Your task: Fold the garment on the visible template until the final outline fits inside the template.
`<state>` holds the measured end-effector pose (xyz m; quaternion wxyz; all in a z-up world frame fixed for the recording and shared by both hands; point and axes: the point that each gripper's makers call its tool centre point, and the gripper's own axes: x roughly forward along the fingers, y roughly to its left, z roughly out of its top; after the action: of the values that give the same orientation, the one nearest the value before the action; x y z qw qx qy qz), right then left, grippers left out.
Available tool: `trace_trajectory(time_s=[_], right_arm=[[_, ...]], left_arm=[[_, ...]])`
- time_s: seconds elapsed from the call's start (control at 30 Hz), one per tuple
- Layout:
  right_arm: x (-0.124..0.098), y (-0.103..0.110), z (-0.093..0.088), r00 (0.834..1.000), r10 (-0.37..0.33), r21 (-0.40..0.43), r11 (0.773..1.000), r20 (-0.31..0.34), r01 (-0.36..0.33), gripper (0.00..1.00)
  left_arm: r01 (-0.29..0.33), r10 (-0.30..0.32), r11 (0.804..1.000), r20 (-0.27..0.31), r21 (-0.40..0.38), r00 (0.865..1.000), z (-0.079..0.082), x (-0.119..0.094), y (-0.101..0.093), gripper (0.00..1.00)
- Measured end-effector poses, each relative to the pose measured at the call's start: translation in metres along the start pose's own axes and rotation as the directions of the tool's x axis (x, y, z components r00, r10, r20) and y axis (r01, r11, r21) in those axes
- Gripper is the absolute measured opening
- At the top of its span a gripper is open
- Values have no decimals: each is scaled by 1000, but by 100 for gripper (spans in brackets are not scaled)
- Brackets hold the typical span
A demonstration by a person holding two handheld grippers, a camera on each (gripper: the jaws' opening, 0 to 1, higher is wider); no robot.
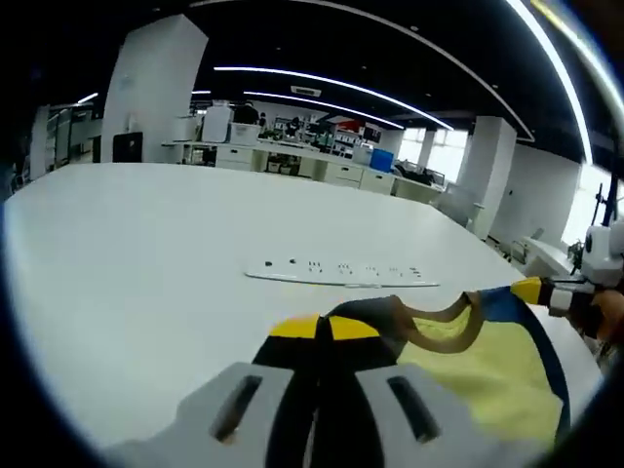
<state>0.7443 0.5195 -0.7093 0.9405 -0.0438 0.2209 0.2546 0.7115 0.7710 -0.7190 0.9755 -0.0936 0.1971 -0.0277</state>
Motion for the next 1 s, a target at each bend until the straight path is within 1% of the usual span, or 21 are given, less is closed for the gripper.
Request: trace_trajectory(time_s=[0.03, 0.1, 0.17, 0.23, 0.3, 0.37, 0.4, 0.47, 0.5, 0.57, 0.63, 0.7, 0.73, 0.77, 0.8, 0.9, 1.0], right_arm=[[3, -2, -7, 1000, -7, -3, 1000, -24, 7, 0], [7, -8, -16, 998, -41, -8, 999, -55, 40, 0], [10, -8, -20, 997, -42, -8, 999, -68, 42, 0], [13, -5, -23, 997, -32, -6, 999, -73, 31, 0], [13, -6, -26, 996, -43, -19, 999, -82, 41, 0], [14, -5, -26, 996, -48, -29, 999, -80, 46, 0], [14, -5, -25, 995, -53, -41, 998, -82, 50, 0], [12, -4, -24, 995, -54, -37, 998, -87, 51, 0], [11, -4, -23, 995, -54, -35, 998, -88, 51, 2], [6, -5, -20, 994, -67, -30, 997, -87, 65, 12], [0, -4, -12, 995, -75, -53, 996, -72, 71, 16], [-6, 0, -7, 995, -74, -62, 996, -67, 70, 21], [-9, 1, -5, 995, -73, -56, 996, -69, 69, 26], [-12, 2, -4, 995, -75, -44, 996, -72, 72, 33], [-14, 4, -4, 995, -72, -41, 997, -74, 70, 36], [-27, 11, -4, 993, -60, -29, 998, -97, 57, 40], [-37, 19, -5, 994, -33, 20, 999, -101, 35, 46]], left_arm=[[-5, 5, 1000, -14, 13, 1000, -3, 1, 1, 0], [-51, 54, 998, -61, 41, 997, -13, 1, 8, 0], [-38, 40, 999, -60, 36, 997, -15, 7, 4, 0], [-38, 41, 998, -70, 44, 997, -16, 9, 4, 0], [-45, 50, 997, -80, 58, 996, -18, 9, 5, 0], [-50, 53, 998, -89, 42, 995, -19, 7, 4, 0], [-50, 54, 998, -91, 45, 994, -19, 7, 4, 0], [-53, 58, 997, -89, 51, 994, -17, 6, 3, 3], [-51, 55, 997, -84, 49, 995, -15, 4, 3, 5], [-52, 56, 998, -80, 43, 995, -12, 1, 1, 11], [-45, 47, 998, -67, 38, 997, -6, -3, -1, 18], [-37, 40, 998, -60, 54, 997, -1, -9, -5, 21], [-22, 25, 998, -55, 62, 998, 2, -12, -8, 24], [-7, 10, 998, -49, 60, 999, 4, -15, -11, 26], [4, -2, 998, -44, 63, 999, 6, -18, -13, 29], [47, -42, 993, -44, 112, 998, 8, -32, -21, 35], [84, -79, 988, -41, 132, 996, 6, -45, -28, 40]])
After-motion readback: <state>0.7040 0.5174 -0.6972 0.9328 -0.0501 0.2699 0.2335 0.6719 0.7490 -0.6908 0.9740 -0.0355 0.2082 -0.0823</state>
